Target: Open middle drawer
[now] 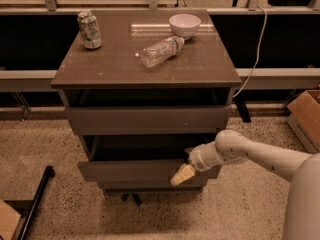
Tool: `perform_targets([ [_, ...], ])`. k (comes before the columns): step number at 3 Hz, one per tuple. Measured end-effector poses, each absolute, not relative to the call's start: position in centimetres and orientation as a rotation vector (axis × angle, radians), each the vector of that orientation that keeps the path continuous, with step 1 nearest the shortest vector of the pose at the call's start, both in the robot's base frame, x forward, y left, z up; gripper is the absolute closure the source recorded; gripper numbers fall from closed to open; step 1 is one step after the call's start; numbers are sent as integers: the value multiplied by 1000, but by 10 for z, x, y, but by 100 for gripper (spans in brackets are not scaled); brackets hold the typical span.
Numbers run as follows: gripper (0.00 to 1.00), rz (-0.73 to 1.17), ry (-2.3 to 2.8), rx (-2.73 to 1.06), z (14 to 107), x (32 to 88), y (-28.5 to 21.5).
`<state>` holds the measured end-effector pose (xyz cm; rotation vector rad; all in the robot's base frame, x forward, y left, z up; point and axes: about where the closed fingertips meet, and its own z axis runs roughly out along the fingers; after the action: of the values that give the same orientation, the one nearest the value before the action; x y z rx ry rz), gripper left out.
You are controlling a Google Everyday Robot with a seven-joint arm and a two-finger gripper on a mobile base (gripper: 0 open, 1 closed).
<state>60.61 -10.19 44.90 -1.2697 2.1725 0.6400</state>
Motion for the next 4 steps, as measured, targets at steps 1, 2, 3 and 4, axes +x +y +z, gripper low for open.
perform_targets([
  [1,0,486,2212,-1476,459,591,-92],
  [2,0,436,2247,-1554,456,587,-92],
  [3,0,452,2300,-1556,442,587,-102],
  [4,26,543,2363,-1514,418,584,-117],
])
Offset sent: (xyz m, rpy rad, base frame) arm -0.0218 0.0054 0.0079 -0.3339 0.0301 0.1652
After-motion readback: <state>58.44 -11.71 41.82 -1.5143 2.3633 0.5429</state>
